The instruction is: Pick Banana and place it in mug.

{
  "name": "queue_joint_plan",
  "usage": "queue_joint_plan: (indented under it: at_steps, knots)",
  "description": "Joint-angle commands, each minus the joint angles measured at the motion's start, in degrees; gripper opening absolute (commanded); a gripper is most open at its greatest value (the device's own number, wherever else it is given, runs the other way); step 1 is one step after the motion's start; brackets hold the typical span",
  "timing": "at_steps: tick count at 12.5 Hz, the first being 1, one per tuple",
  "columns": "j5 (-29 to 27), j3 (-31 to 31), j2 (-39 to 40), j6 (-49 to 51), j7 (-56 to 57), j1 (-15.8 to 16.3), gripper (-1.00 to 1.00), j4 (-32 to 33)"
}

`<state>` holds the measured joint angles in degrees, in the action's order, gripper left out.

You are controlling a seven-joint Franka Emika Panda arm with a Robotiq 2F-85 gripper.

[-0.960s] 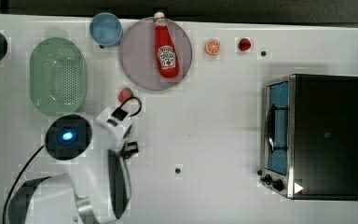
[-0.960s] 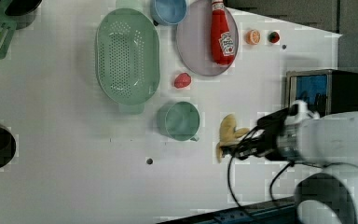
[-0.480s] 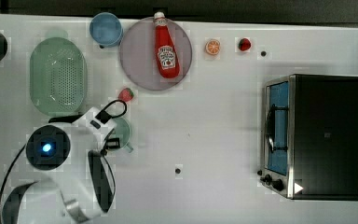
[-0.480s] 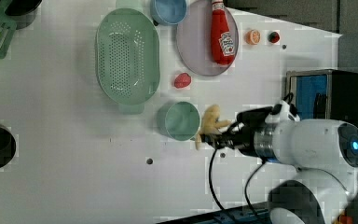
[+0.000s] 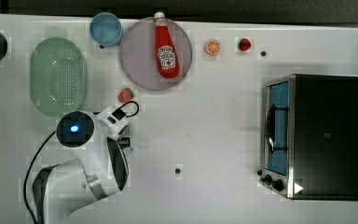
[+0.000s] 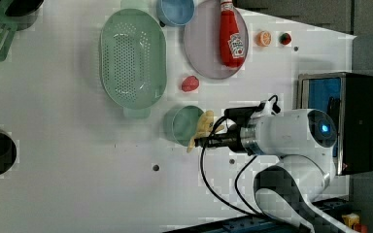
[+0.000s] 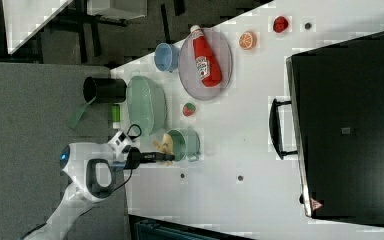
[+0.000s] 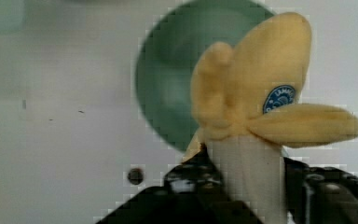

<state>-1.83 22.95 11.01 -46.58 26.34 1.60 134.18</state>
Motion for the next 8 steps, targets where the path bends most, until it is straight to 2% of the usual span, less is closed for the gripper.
queue_joint_plan:
  at_steps: [1,2,3,6,8]
  knots:
    - [0.87,1.25,-2.03,-4.44,-4.15,-0.11,0.61,-0.43]
    - [0.90,0.96,-2.07,-4.51,-4.71,-0.11,0.85,-0.44]
    - [0.90,0.84,-2.11,-4.71,-4.71,-0.12,1.00,-0.45]
    - [0.71,-0.50,-3.99,-5.34,-4.72,-0.44,1.00,-1.63]
    - [0.56,-2.48,-8.64,-3.76,-4.72,-0.90,1.00,-2.78]
